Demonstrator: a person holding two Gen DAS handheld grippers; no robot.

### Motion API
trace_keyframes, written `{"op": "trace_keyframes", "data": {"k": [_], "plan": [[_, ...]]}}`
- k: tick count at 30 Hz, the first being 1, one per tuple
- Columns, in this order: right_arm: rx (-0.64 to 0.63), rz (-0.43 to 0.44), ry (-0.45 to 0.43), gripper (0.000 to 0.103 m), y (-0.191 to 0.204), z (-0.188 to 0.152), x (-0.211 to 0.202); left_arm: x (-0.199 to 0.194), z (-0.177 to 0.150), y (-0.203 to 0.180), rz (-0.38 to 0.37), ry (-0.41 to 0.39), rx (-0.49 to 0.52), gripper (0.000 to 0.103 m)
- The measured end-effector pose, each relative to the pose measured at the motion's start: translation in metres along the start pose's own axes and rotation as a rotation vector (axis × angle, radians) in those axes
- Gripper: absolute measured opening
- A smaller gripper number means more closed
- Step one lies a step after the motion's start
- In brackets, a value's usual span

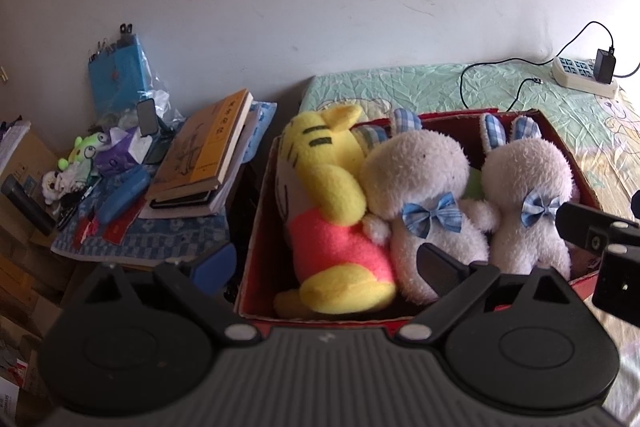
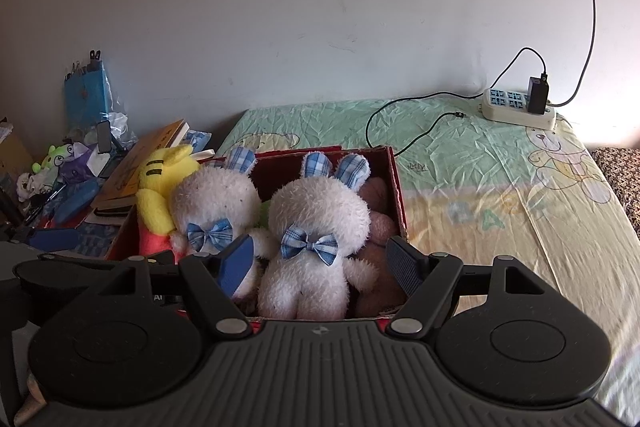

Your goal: Organize objects

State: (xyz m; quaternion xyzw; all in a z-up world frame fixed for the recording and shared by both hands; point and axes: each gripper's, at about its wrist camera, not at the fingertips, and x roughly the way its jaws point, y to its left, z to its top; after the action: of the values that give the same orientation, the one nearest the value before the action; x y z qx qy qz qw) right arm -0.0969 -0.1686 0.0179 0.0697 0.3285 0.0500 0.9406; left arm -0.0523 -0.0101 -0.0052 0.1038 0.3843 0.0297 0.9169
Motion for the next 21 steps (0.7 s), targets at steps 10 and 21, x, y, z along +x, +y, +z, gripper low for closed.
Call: {"op": "trace_keyframes", "data": {"k": [10, 21], "plan": [[0.007, 0.009, 0.018, 0.076, 0.0006, -0.0044, 0.0021, 0.0043, -0.0071, 0.0016, -0.001, 0.043, -0.011, 0.098], [0.010, 0.020, 0.019, 0.076, -0.0006, -0.0033, 0.0053, 0.0065, -0.0037, -0.0004, -0.007, 0.039, -0.011, 0.099]]}}
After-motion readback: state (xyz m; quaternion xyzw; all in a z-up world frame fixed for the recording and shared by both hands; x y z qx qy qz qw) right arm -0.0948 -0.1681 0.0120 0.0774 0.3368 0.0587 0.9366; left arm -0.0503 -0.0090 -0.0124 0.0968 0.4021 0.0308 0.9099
